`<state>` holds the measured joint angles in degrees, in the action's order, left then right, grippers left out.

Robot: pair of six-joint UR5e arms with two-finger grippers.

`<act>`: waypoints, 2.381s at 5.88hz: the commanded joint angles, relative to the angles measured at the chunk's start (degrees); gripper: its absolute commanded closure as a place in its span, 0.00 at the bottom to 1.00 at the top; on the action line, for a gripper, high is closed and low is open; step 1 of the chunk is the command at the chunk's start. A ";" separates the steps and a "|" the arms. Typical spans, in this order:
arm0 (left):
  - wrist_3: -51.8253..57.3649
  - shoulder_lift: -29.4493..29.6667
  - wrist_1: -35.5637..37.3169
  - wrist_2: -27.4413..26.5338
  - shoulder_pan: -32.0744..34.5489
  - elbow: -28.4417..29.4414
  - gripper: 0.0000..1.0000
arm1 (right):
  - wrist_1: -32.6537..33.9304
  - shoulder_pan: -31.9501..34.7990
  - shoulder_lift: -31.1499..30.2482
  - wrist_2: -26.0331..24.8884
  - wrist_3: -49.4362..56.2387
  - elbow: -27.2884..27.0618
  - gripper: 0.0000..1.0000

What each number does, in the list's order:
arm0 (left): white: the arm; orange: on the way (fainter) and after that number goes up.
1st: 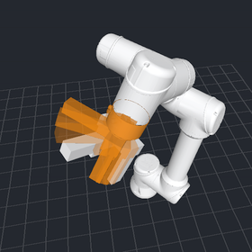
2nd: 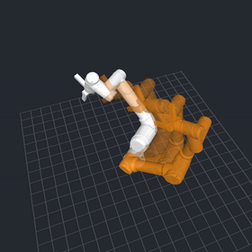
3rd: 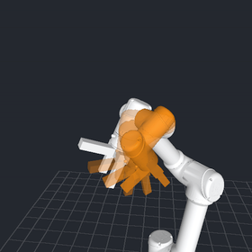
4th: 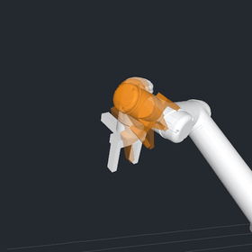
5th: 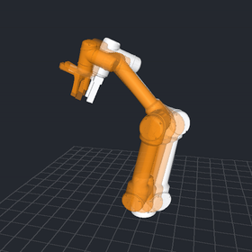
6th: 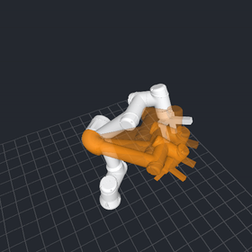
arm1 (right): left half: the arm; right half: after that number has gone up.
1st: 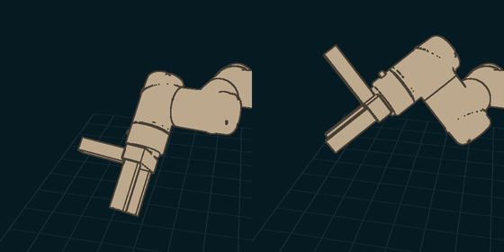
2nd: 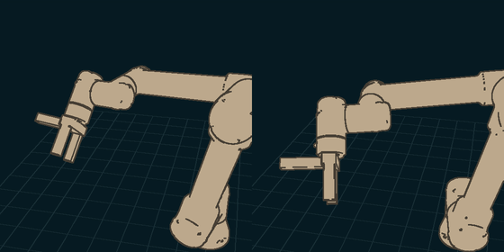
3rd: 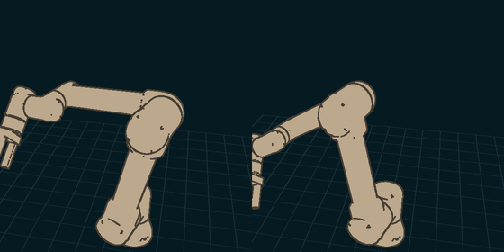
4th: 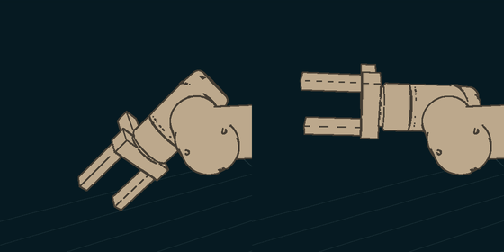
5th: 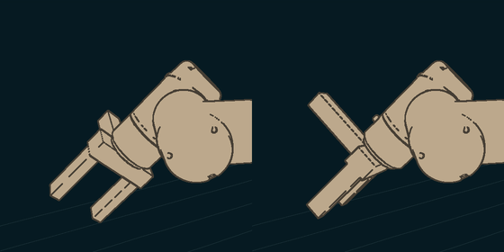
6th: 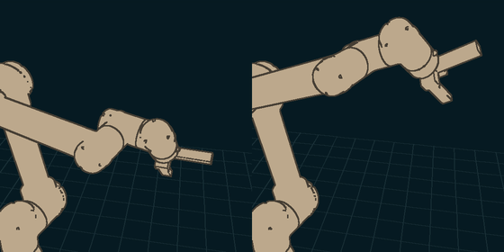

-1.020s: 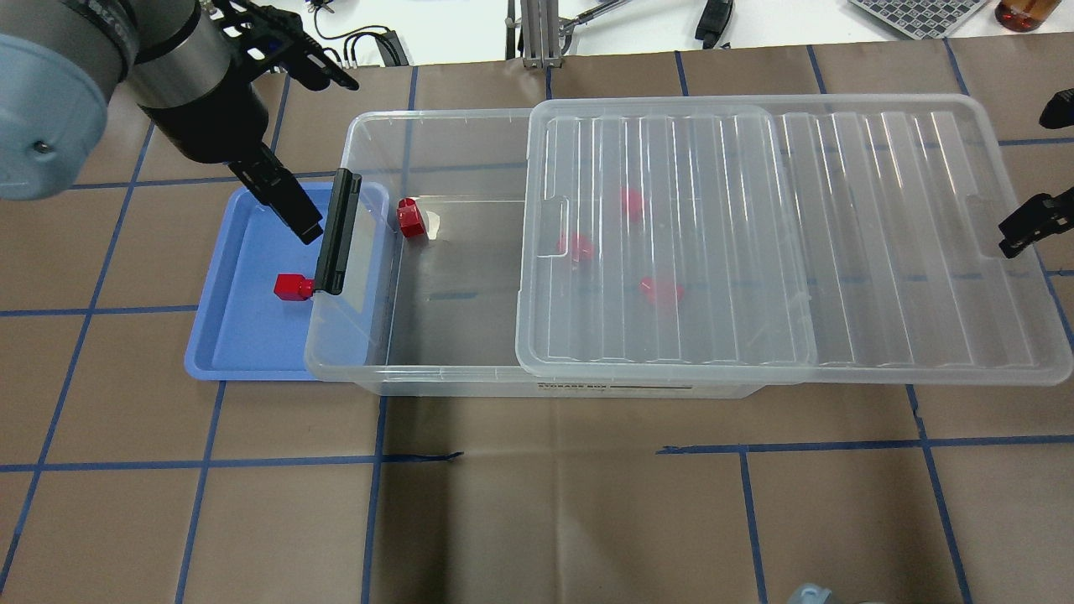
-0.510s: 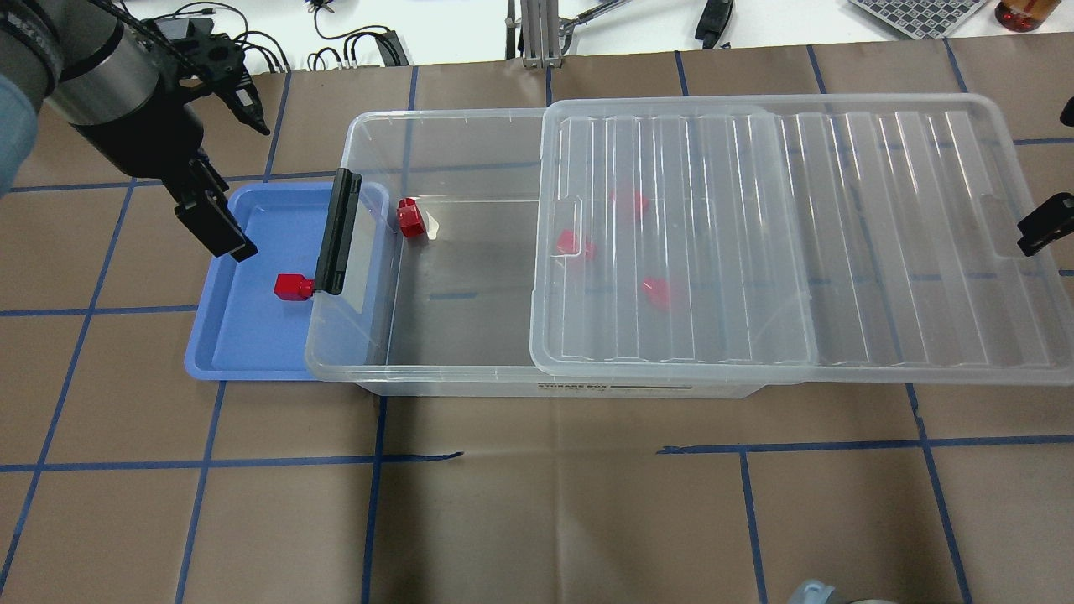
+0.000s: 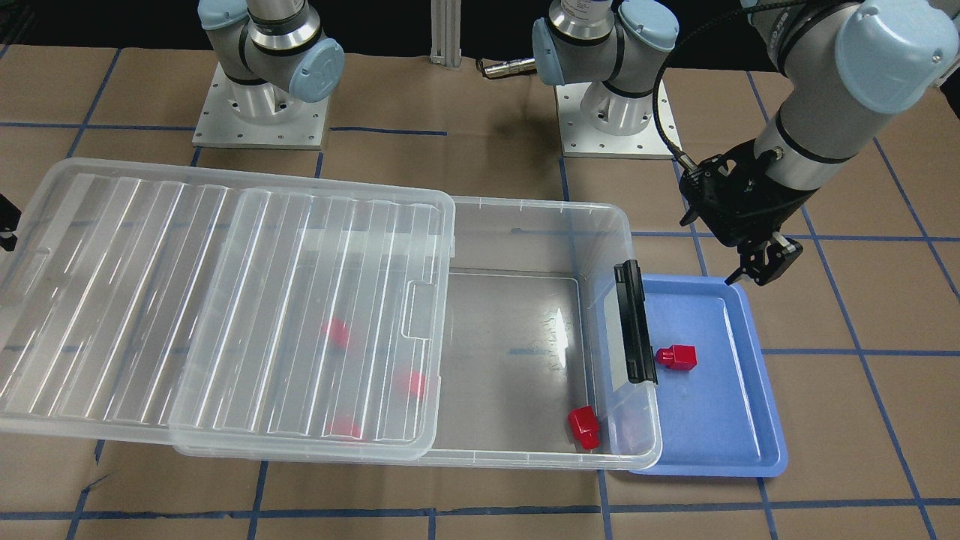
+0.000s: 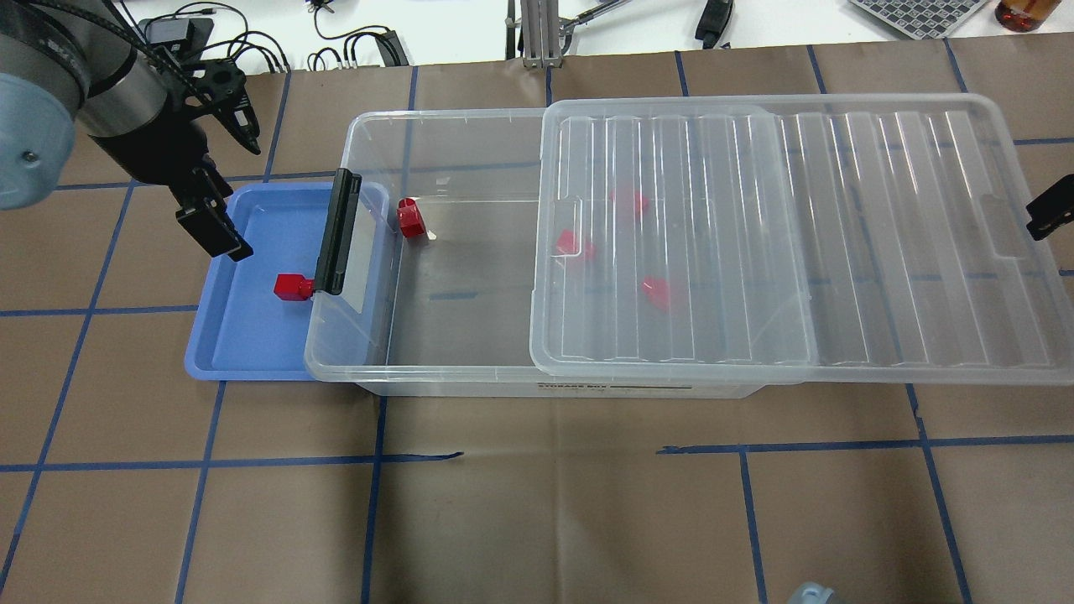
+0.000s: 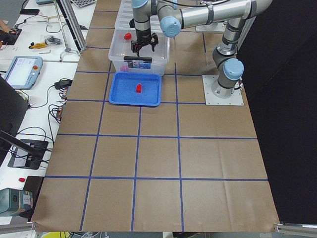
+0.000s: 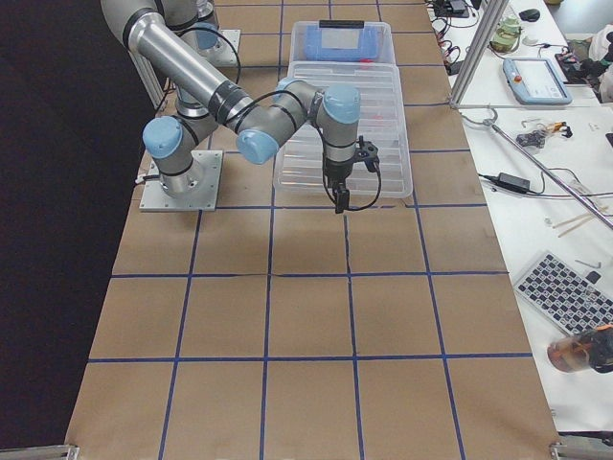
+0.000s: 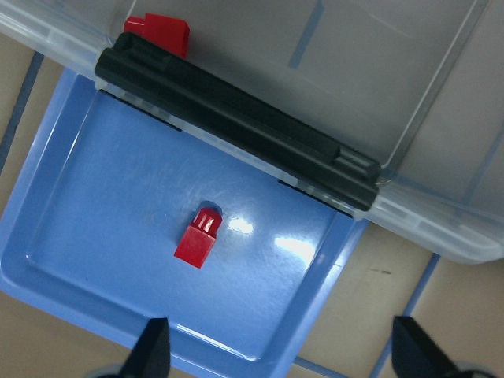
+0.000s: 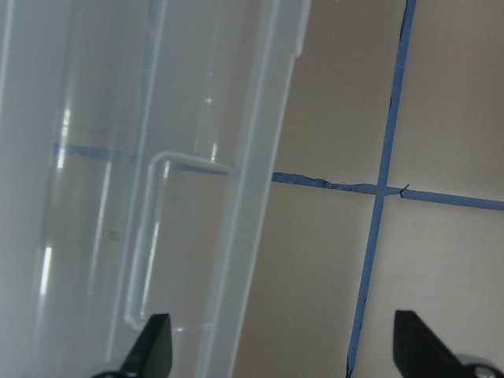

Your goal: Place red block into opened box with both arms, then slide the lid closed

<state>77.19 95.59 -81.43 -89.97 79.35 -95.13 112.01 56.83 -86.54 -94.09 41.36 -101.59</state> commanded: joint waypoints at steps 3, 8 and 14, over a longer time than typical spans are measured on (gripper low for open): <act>26.31 9.94 11.29 0.05 -3.58 -2.08 0.02 | -24.14 16.26 -2.59 1.88 -24.86 16.38 0.00; 34.44 18.05 27.31 -0.38 -4.82 -10.81 0.02 | -26.49 32.81 1.54 4.71 -46.89 21.96 0.00; 35.75 17.62 28.96 0.50 -5.35 -11.31 1.00 | -27.11 32.73 1.90 4.79 -46.20 21.35 0.00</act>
<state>113.01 113.94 -52.06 -89.47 74.14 -106.97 84.93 89.63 -84.70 -89.30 -5.06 -80.09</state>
